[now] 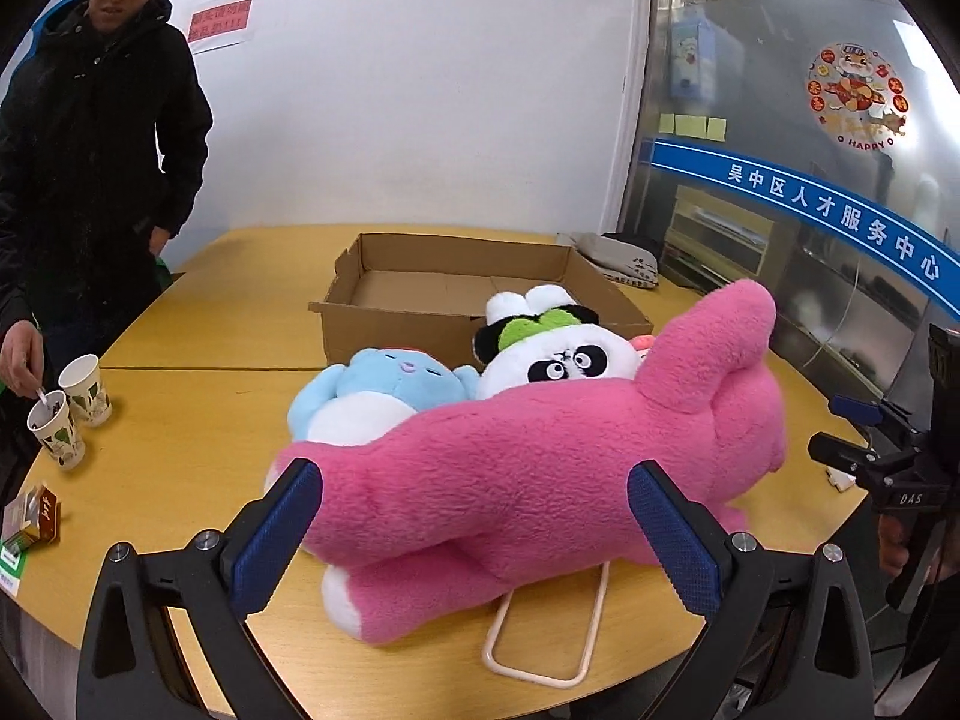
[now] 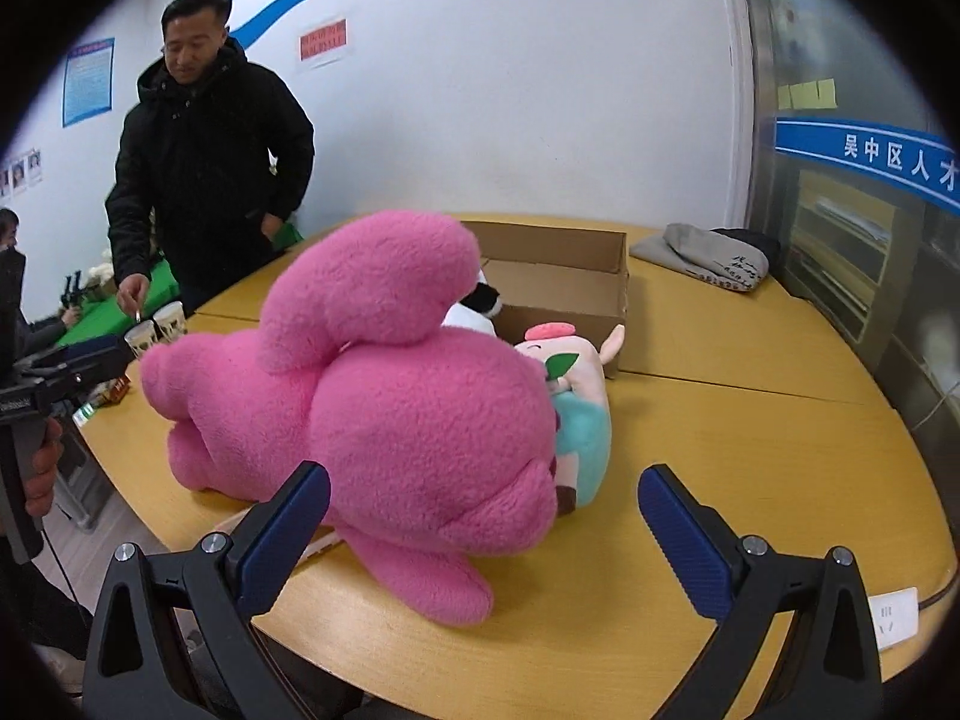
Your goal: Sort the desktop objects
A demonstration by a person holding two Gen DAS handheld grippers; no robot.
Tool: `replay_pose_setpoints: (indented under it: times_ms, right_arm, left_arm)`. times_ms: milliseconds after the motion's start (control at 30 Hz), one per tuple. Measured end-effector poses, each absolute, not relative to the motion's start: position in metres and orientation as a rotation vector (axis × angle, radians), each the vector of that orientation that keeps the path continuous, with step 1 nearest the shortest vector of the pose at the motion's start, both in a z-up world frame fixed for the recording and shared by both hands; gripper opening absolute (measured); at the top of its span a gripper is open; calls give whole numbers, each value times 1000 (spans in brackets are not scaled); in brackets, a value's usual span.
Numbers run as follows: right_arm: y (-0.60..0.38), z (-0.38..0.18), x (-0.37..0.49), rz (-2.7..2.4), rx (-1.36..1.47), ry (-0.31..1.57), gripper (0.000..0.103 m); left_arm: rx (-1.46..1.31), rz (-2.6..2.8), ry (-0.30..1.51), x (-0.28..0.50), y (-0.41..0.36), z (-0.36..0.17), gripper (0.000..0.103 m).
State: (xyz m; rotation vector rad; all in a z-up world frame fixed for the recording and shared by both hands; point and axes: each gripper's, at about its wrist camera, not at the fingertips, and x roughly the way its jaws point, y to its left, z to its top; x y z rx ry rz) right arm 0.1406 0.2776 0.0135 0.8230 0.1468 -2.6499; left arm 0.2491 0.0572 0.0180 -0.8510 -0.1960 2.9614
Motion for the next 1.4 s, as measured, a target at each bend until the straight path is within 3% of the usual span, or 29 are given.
replay_pose_setpoints:
  times_ms: [300, 1200, 1400]
  right_arm:
    - [256, 21, 145, -2670, 805, 248, 103]
    - [250, 17, 132, -2566, 691, 162, 103]
    - [261, 18, 120, -2537, 635, 214, 103]
  left_arm:
    - [-849, 2935, -234, 248, 57, 14, 103]
    - [-805, 2948, -307, 239, 33, 6, 103]
    - [-823, 2931, -361, 234, 17, 1, 103]
